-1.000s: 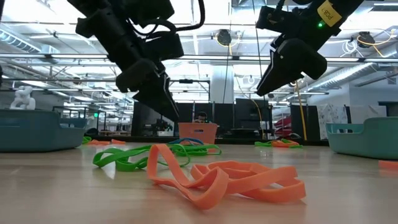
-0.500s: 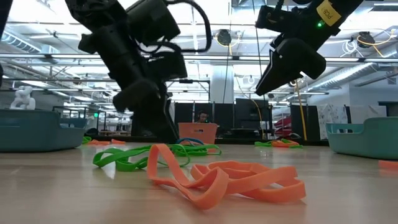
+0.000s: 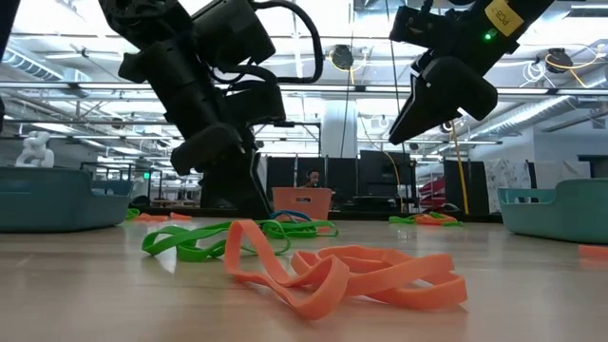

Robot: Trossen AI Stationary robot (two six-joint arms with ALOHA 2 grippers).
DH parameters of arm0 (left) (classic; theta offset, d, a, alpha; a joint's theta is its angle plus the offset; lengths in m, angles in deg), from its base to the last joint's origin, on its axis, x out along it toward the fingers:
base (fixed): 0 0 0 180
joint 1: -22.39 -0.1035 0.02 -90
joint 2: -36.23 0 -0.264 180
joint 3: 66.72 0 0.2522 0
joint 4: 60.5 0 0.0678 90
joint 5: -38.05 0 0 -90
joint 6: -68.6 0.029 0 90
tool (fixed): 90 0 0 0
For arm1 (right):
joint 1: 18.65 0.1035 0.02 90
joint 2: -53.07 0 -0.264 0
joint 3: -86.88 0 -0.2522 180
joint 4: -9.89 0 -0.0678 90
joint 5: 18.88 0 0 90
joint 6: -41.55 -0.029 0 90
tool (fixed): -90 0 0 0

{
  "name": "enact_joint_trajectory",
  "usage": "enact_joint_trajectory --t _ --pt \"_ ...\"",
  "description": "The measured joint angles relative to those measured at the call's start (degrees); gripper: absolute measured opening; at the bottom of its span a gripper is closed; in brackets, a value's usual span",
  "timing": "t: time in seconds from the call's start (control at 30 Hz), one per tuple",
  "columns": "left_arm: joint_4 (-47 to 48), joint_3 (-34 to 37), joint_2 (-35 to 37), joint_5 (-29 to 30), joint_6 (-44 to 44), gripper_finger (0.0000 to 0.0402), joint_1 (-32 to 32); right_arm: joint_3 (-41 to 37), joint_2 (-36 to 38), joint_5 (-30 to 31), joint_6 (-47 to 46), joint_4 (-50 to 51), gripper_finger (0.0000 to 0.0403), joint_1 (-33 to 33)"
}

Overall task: Sort rubber bands into baskets
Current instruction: Put the blue rubber band into the blue bin

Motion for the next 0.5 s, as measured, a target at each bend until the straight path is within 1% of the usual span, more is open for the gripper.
enact_joint_trajectory --t 0.33,0.4,0.5 --pt "-0.1 0.0 0.0 0.2 0.0 0.0018 0.0 0.0 0.0 0.0 0.0 -0.2 0.0128 0.0" --pt "-0.5 0.0 0.0 0.7 -0.2 0.0007 0.0 0.0 0.0 0.0 0.0 -0.2 0.0128 0.0" --pt "-0.6 0.0 0.0 3.8 0.0 0.0005 0.0 0.0 0.0 0.0 0.1 -0.4 0.0128 0.0"
